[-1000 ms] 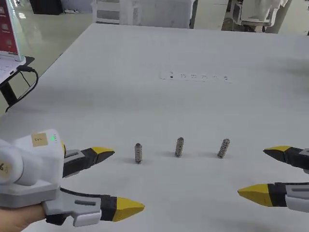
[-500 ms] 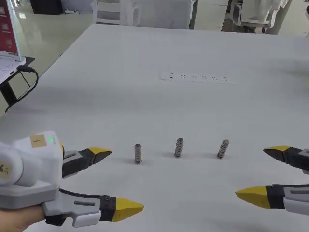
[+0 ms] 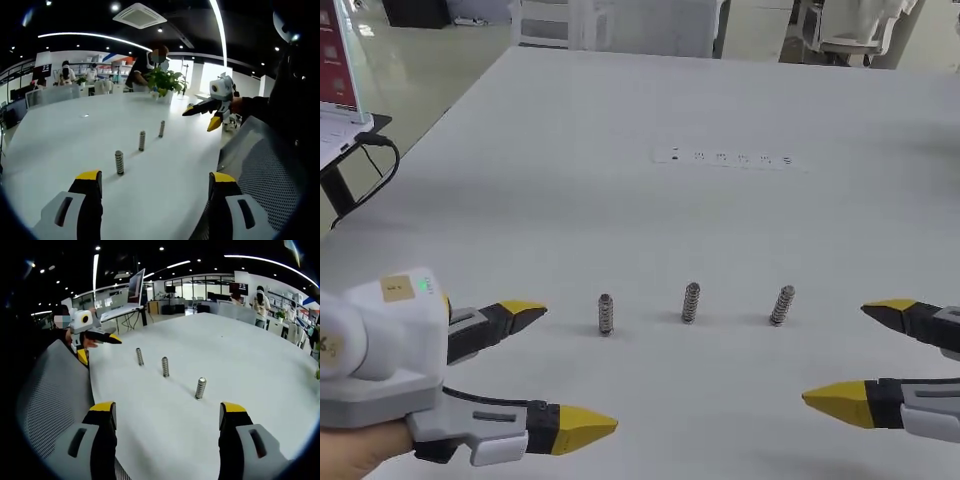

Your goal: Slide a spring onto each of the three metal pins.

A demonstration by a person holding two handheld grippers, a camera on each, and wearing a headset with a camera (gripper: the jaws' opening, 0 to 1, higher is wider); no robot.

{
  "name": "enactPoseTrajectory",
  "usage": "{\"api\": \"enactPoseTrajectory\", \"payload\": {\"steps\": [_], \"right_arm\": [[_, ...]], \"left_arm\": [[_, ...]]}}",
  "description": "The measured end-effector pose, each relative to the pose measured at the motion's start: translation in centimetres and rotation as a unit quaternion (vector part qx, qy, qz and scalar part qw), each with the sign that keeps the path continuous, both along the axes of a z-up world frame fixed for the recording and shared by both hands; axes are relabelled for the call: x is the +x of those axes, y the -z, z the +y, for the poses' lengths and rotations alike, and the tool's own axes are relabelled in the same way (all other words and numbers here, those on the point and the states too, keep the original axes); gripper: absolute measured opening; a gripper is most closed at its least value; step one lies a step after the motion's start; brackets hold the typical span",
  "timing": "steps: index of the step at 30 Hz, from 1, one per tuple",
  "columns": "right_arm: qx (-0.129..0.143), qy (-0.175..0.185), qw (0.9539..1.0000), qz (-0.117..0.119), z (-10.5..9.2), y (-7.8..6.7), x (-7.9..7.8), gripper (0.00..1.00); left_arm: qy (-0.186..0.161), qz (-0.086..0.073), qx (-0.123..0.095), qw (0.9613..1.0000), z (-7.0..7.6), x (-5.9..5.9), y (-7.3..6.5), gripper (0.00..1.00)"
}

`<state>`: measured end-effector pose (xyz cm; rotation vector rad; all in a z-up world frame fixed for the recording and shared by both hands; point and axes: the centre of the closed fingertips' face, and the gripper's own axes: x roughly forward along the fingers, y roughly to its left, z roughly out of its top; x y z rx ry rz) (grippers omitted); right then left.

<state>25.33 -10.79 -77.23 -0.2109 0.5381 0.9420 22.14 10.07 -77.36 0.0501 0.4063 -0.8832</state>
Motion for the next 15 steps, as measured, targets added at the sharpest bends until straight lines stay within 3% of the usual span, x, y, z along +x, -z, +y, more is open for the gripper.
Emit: {"api": "enactPoseTrajectory", "payload": {"steps": [15], "right_arm": [[-0.003, 0.000, 1.0000, 0.000, 0.05, 0.10, 0.28, 0.85]], "left_arm": [[-0.005, -0.002, -0.001, 1.0000, 0.14, 0.31, -0.10, 0.86]]}}
